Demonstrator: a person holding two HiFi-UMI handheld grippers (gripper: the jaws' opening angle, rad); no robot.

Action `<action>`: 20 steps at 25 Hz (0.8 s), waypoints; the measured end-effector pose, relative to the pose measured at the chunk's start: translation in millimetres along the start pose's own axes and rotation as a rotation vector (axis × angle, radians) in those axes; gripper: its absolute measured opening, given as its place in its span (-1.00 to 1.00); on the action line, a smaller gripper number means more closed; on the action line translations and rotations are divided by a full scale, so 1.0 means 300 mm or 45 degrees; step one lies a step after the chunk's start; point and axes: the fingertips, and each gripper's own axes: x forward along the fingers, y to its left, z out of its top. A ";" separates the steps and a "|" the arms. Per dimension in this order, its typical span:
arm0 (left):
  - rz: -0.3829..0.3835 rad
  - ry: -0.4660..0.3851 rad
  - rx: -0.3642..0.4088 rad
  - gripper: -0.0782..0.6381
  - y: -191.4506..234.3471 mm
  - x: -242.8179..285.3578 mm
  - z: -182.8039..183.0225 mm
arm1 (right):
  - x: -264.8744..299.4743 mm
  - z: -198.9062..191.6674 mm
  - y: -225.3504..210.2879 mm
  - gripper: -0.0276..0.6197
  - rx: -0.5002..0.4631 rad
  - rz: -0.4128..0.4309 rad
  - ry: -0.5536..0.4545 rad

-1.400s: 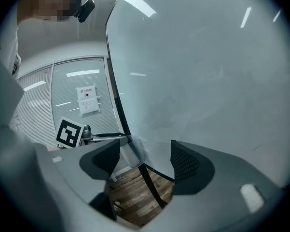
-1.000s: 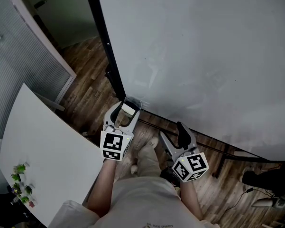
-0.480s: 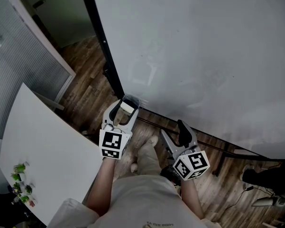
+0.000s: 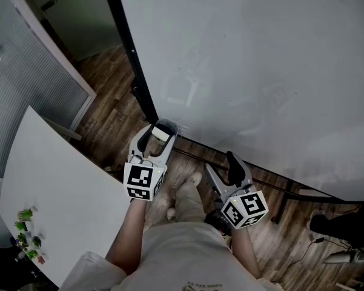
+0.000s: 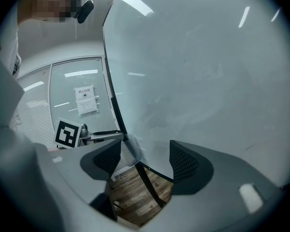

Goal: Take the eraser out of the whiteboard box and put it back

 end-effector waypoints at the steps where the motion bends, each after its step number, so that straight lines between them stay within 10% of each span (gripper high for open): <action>1: -0.001 -0.003 -0.001 -0.07 0.001 0.001 0.003 | 0.001 0.001 0.001 0.08 0.000 0.000 -0.001; 20: -0.002 -0.065 0.008 -0.07 -0.004 -0.046 0.072 | -0.023 0.023 0.025 0.07 -0.029 0.009 -0.014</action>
